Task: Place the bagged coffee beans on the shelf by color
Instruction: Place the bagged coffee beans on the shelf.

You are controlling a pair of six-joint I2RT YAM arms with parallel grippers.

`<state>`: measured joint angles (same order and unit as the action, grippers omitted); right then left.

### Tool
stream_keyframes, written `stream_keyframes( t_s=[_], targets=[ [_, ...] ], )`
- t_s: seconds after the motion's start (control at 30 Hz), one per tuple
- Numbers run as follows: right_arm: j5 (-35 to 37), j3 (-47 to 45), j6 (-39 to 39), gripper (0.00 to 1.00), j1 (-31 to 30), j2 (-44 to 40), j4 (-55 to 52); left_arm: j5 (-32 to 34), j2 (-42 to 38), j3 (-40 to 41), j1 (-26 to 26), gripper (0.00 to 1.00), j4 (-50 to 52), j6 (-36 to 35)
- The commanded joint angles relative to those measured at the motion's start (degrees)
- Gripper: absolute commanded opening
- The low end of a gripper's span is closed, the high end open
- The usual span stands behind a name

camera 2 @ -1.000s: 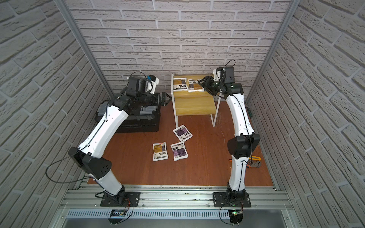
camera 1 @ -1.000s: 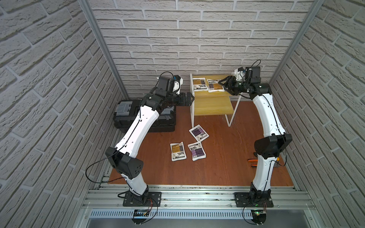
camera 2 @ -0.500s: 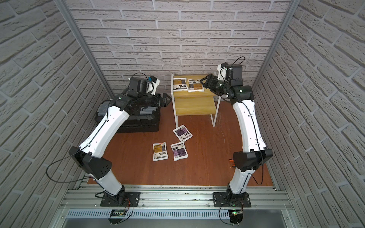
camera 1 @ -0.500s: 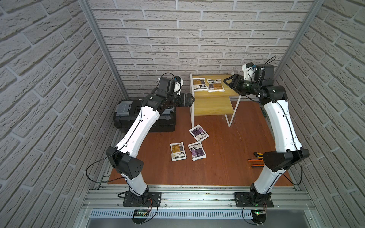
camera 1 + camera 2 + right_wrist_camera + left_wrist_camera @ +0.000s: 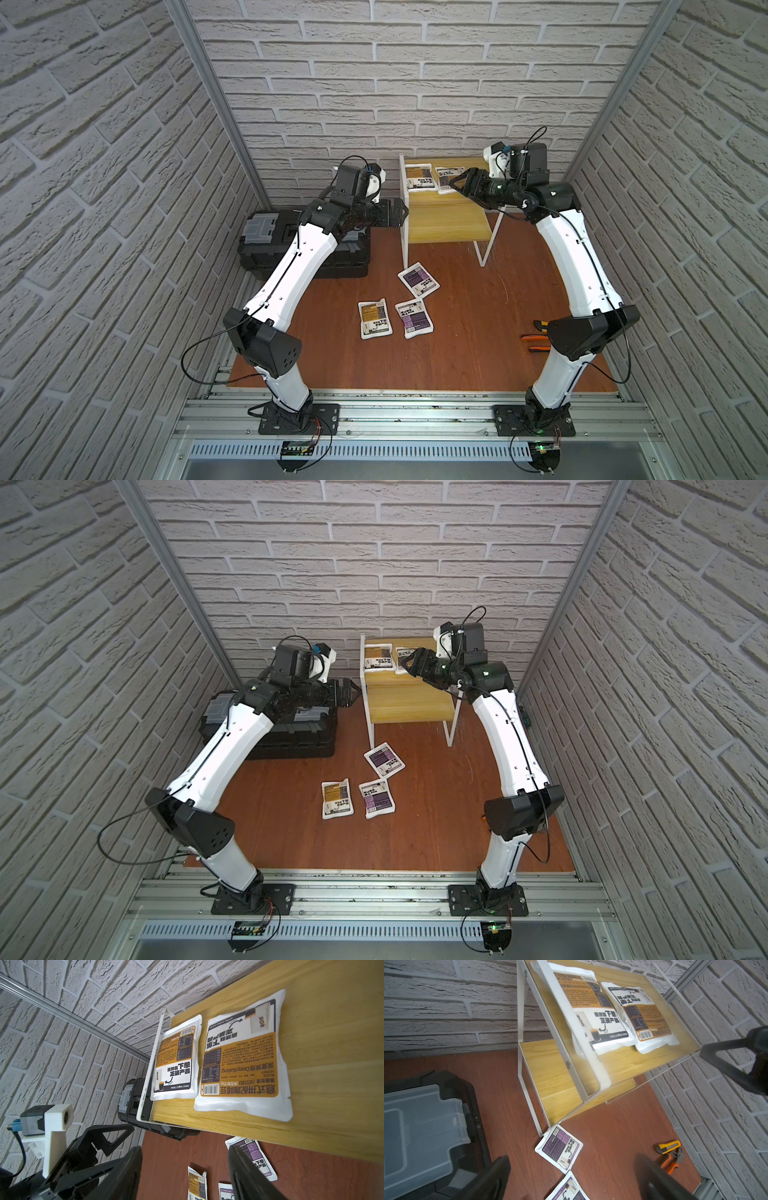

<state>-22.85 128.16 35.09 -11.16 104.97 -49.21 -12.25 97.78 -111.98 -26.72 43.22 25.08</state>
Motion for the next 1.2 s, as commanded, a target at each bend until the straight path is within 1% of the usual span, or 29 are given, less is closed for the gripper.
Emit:
stream_keyframes(
  t_s=[0.0,0.77,1.0,1.03,1.17],
  targets=[
    [0.4,-0.5,-0.7,0.70,-0.4,0.7,1.7,0.5,-2.1,0.8,-0.2,0.98,-2.8,-1.1],
    [0.9,3.8,1.3,0.70,-0.4,7.6,2.5,1.0,-3.8,3.0,0.0,0.99,-3.5,-1.3],
    [0.6,4.0,2.2,0.70,-0.4,8.0,3.2,1.0,-4.1,3.6,0.0,0.99,-3.8,-1.2],
    [0.6,4.0,2.2,0.70,-0.4,9.6,3.2,1.0,-4.1,3.6,0.1,0.99,-3.8,-1.3],
    [0.5,4.0,2.3,0.70,-0.4,9.8,3.3,1.0,-4.3,3.9,0.0,0.98,-3.9,-1.3]
  ],
)
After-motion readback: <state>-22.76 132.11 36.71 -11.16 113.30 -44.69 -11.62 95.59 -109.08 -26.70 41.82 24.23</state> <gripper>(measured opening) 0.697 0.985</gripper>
